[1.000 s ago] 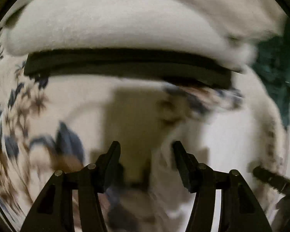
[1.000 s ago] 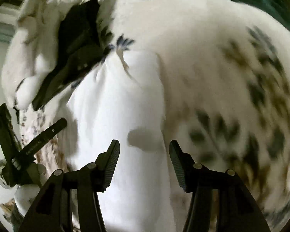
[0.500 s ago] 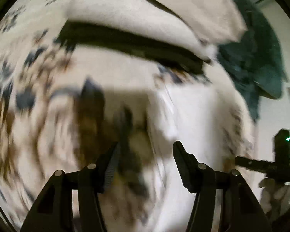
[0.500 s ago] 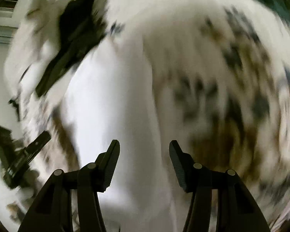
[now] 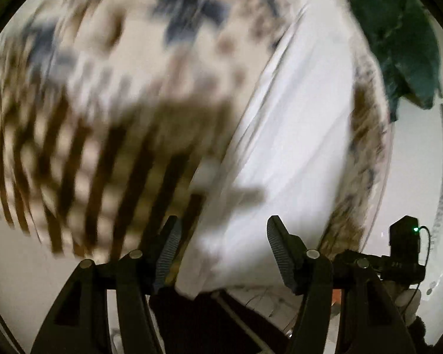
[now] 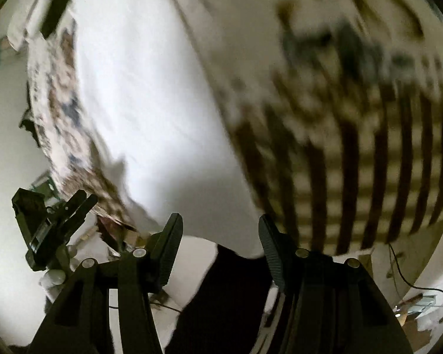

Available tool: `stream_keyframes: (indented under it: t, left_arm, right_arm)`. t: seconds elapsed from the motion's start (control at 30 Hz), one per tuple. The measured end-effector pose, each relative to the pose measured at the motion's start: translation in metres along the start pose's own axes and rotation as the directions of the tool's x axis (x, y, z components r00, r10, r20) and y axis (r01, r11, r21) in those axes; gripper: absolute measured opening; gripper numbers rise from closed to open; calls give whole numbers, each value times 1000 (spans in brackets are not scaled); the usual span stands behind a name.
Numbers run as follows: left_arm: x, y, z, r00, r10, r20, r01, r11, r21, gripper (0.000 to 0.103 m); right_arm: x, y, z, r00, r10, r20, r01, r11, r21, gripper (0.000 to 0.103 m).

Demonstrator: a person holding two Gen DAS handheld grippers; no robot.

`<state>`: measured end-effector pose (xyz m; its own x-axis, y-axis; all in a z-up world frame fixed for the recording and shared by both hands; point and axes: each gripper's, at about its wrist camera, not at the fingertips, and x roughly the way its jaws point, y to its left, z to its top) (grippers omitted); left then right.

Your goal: Fold small clothes

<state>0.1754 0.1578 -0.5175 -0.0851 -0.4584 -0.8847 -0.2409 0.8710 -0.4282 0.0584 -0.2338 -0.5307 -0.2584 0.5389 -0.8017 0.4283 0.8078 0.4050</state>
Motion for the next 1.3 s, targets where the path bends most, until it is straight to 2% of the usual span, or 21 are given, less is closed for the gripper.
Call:
stream_keyframes:
  t: [0.1,0.2,0.23,0.33,0.37,0.4,0.47,0.53,0.57,0.67,0.8,1.03,1.17,1.3]
  left_arm:
    - [33,5,-18,998,34,-60,-34,999,7,58]
    - [59,3,-33,993,37,-109,-36,999,13,58]
    - [65,0,-37,993,32,-113,-29,999,20,58]
    - [73,-17,-46,996,39,-84,-34,998,60,56]
    - [74,-21,-46,997,38,-69,-33,997,68,53]
    - [73,-25,-48,998,37,-57,-32,997,76,35]
    - [73,-31,-52,998,41,-56,-37,996,82,7]
    - [70,-35,-55,999,25,-37,-22,997,71,6]
    - [66,-35,-58,999,19,-31,-17,997,70,6]
    - [60,-33,-57,1000,1,-13,0,999,53,5]
    - [42,-23,-58,999,-29,12,29,1000,10,4]
    - [10,-20,-53,990,-133,46,136,989,-65,4]
    - [-5,-31,-33,976,-202,80,208,975,-82,4]
    - [-18,-45,-2,960,-252,121,262,962,-78,4]
  right_arm:
    - [28,-10,-18,1000,-13,-8,13,1000,-14,56]
    - [69,4,-26,1000,-3,-17,3,1000,-7,56]
    - [78,0,-31,1000,-9,-23,9,1000,-2,56]
    - [102,6,-14,999,14,-40,-13,1000,27,56]
    - [102,-3,-6,999,25,-46,-23,999,34,56]
    - [106,-4,-7,998,39,-48,-37,998,43,56]
    - [111,-3,-3,997,66,-33,-64,995,72,55]
    - [114,1,-5,996,92,-10,-91,993,82,37]
    - [113,1,-7,997,82,-8,-81,994,76,24]
    - [110,6,-16,996,88,9,-89,994,63,8]
    - [95,14,-28,994,109,25,-110,993,53,6]
    - [56,31,-41,984,171,52,-172,985,12,5]
    - [27,45,-35,971,221,89,-222,975,2,5]
    - [-2,64,-14,951,277,136,-278,960,-14,5]
